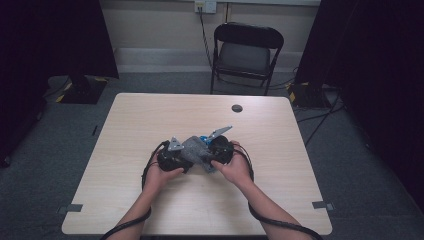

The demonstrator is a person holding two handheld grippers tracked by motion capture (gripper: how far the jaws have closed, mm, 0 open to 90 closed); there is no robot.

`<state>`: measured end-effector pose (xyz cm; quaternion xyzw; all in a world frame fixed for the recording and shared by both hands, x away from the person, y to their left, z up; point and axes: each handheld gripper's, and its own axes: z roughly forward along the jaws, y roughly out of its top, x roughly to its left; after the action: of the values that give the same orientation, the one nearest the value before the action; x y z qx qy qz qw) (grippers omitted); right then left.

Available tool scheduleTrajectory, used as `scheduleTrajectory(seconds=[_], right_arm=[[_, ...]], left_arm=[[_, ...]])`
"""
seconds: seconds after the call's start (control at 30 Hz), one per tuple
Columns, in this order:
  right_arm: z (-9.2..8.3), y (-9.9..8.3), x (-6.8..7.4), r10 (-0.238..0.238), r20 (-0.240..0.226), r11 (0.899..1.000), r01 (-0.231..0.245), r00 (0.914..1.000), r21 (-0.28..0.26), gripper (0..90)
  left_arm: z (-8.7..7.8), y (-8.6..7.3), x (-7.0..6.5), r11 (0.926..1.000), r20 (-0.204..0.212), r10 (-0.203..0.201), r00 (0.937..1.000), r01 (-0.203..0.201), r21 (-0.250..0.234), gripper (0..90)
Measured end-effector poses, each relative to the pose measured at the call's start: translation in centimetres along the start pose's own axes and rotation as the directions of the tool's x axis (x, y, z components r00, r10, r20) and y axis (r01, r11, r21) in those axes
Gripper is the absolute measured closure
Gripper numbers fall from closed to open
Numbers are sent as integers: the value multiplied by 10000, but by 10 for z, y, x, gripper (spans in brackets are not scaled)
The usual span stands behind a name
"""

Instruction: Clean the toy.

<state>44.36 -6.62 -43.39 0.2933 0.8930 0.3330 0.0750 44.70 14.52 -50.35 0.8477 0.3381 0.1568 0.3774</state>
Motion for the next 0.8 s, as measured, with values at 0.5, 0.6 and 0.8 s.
scheduleTrajectory(seconds=[0.5, 0.6, 0.8], right_arm=[[23, 8, 10, -242, -203, 9985, 252, 9995, 496, 748], [25, 8, 8, -181, -206, 9983, 192, 9996, 557, 748], [25, 9, 5, -87, -218, 9981, 100, 9997, 607, 745]], left_arm=[[0, 0, 1, 10000, -58, 69, 10000, -69, 1, 241], [0, 0, 1, 10000, -60, 76, 10000, -76, 4, 241], [0, 0, 1, 10000, -44, 65, 10000, -65, -11, 241]])
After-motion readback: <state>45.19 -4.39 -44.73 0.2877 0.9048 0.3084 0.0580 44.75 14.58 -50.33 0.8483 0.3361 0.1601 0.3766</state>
